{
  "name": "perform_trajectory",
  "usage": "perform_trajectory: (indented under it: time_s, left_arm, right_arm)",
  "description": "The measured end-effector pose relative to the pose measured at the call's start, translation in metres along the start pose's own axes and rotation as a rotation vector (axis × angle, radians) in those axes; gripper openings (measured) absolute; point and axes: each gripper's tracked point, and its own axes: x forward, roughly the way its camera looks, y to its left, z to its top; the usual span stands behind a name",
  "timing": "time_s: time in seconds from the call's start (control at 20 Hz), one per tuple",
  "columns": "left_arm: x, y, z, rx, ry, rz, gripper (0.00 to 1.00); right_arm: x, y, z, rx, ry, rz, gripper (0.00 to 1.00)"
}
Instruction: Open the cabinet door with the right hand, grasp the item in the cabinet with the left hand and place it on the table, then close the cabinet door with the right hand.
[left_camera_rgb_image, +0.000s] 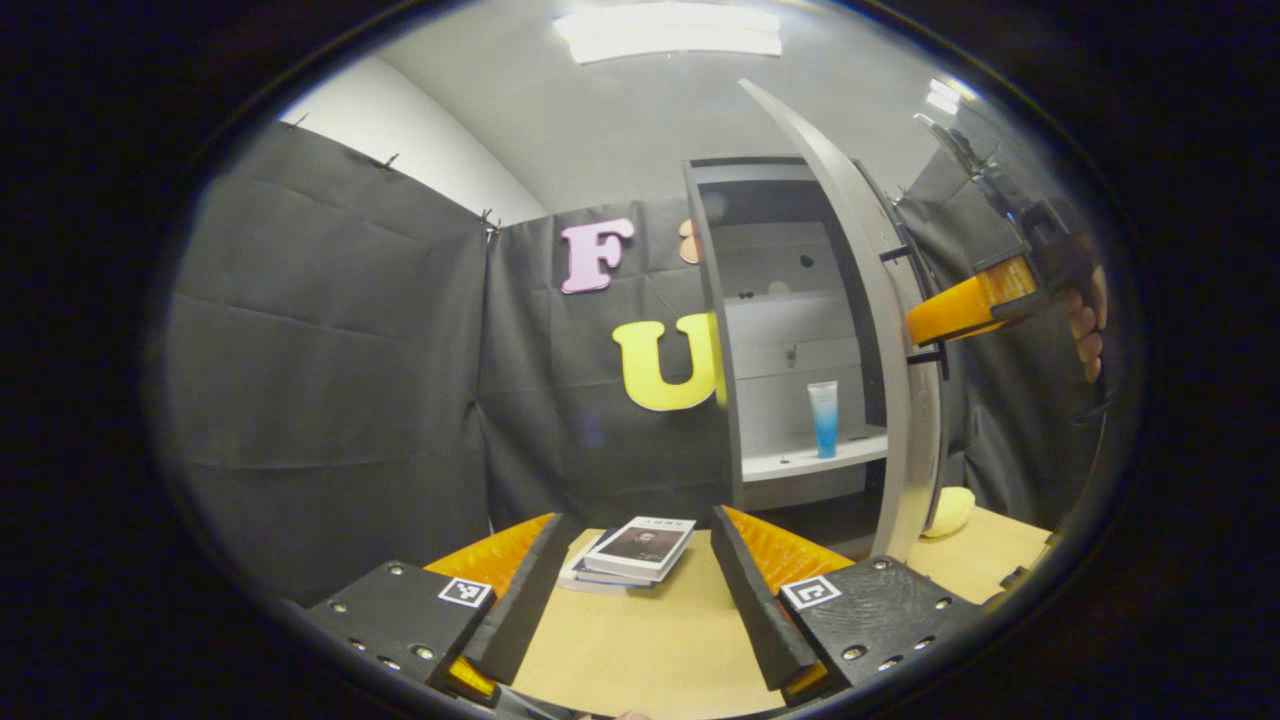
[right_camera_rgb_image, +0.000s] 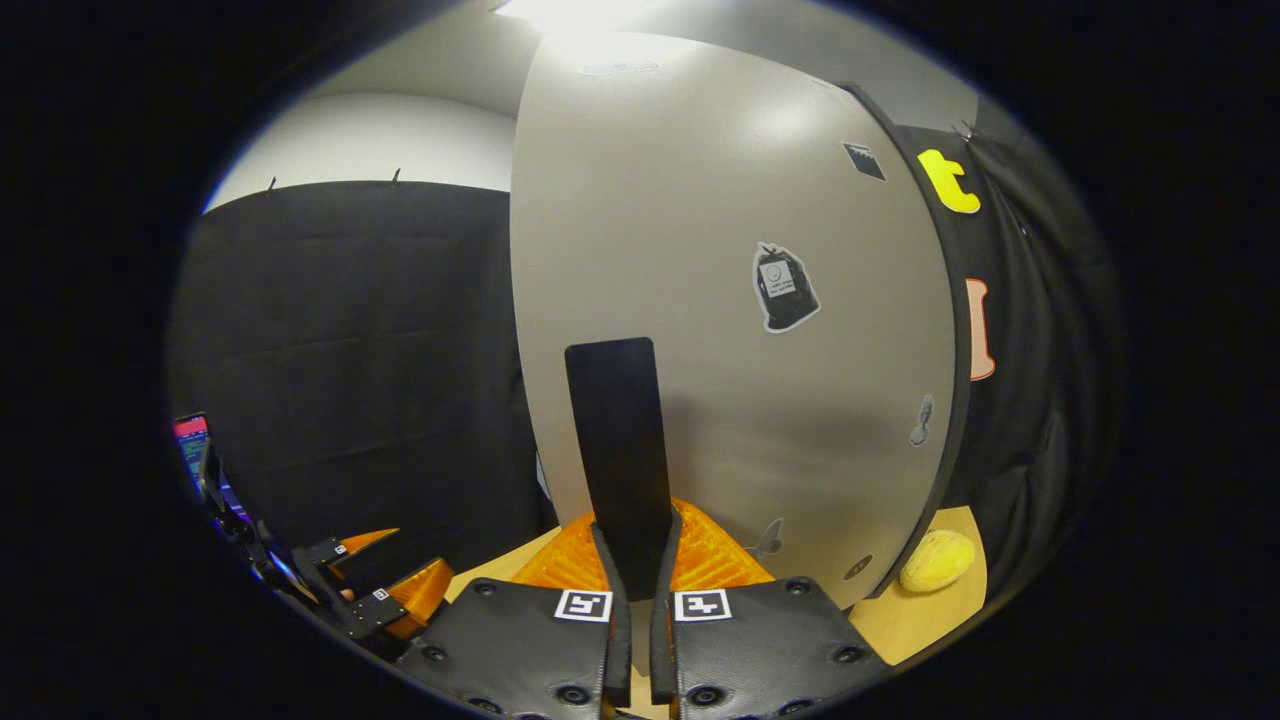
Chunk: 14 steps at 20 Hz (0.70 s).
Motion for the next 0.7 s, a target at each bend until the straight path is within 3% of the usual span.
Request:
perform_trajectory:
  time_s: [0.3,0.7]
  left_arm:
    - [0.001,-0.059,0.010,-0.004,-0.006,-0.064,0.87]
    - [0.000,-0.142,0.023,-0.009,-0.023,-0.168,0.87]
  right_arm:
    - [-0.016,-0.013,-0.002,-0.004,0.008,0.013,0.09]
    - [-0.065,-0.025,0.004,0.011,-0.017,-0.040,0.08]
